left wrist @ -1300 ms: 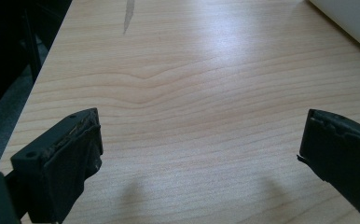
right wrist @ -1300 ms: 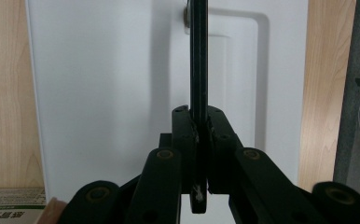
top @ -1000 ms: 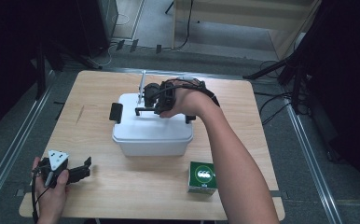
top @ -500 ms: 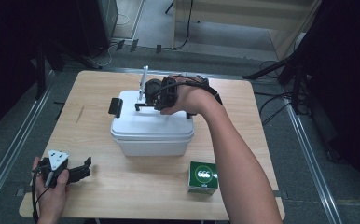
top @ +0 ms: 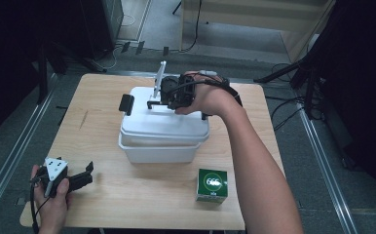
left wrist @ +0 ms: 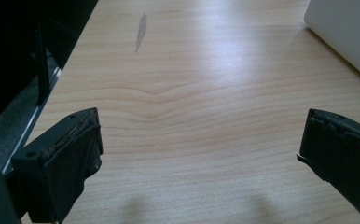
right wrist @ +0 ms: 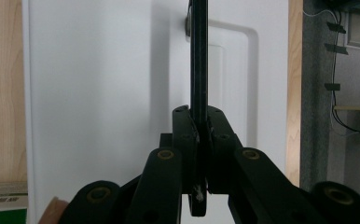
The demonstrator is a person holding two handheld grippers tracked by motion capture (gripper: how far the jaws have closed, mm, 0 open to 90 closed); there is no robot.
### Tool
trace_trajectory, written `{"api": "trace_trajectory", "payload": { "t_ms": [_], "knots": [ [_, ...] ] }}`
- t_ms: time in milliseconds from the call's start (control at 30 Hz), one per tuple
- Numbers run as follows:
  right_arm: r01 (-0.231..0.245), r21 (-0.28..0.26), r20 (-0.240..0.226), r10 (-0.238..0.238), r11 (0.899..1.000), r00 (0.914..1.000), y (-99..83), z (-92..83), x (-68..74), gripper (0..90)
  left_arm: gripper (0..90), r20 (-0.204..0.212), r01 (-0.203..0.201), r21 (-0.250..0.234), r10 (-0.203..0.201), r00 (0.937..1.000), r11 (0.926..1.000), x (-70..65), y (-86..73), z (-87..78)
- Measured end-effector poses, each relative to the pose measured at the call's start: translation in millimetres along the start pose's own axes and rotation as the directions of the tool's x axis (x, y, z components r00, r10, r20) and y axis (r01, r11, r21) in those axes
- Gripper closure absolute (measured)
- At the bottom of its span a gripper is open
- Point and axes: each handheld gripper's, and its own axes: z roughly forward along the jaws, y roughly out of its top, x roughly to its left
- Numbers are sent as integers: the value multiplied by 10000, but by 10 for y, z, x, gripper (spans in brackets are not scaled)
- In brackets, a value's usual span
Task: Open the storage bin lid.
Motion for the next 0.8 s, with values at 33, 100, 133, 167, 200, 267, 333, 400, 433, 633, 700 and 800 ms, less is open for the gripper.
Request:
{"api": "trace_trajectory", "payload": {
  "t_ms": [33,100,133,167,200,267,333,400,433,633,700,800],
  "knots": [
    [-10,-48,42,10,10000,10000,-20,-15,-6,853,0,15,-20,-86,20,10000,10000,0,1,-5],
    [-125,-41,109,126,9999,9999,-63,-47,-11,854,0,-6,-35,-268,35,10000,9996,-5,-3,-19],
    [-119,-59,135,120,9999,9998,-86,-61,-18,854,0,95,-27,-434,31,10000,9991,-4,-5,-24],
    [-184,-47,152,184,9998,9997,-104,-73,-18,854,0,171,-25,-765,38,9998,9971,-7,-12,-32],
    [-208,-23,178,209,9998,9996,-135,-93,-22,854,0,163,-47,-888,62,9998,9960,-10,-10,-38],
    [-338,-2,255,338,9994,9991,-189,-123,-26,854,0,120,-86,-1198,101,9999,9928,-26,-6,-46],
    [-362,5,298,362,9993,9989,-245,-153,-32,853,0,257,-43,-1266,76,9996,9920,-37,-7,-46],
    [-480,54,310,478,9988,9984,-305,-182,-29,854,0,298,-103,-1184,139,9995,9929,-45,-8,-41],
    [-531,61,318,529,9986,9981,-336,-194,-28,854,0,284,-92,-1165,126,9995,9931,-49,-8,-34],
    [-681,154,338,675,9976,9971,-521,-258,-33,854,0,520,-10,-1235,75,9986,9923,-24,-17,-32],
    [-767,194,386,759,9969,9964,-581,-277,-32,853,0,641,-36,-1366,125,9979,9906,-20,-24,-41],
    [-887,221,398,877,9958,9953,-665,-303,-29,854,0,560,-67,-1322,142,9983,9912,-26,-22,-38]
  ]
}}
